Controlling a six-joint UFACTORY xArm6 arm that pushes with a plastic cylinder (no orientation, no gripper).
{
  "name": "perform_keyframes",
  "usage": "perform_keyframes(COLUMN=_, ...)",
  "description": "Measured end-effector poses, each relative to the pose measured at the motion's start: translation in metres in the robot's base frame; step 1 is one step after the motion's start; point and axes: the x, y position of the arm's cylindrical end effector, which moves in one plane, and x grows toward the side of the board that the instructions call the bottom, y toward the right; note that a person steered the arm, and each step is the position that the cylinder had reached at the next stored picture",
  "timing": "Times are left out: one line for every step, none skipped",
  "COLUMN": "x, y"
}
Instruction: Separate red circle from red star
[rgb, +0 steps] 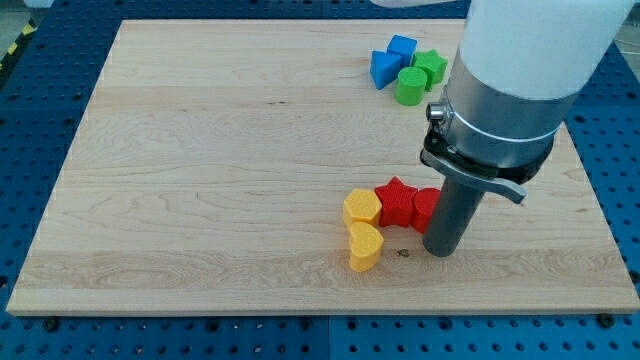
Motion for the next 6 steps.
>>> perform_keyframes(x=-0.008, y=-0.024)
perform_keyframes(x=-0.031, y=-0.037)
perform_keyframes(x=-0.050, y=-0.031)
perform_keyframes(x=-0.027, y=-0.012)
perform_keyframes(x=-0.010, y=-0.017)
perform_keyframes(x=-0.035, y=-0.070)
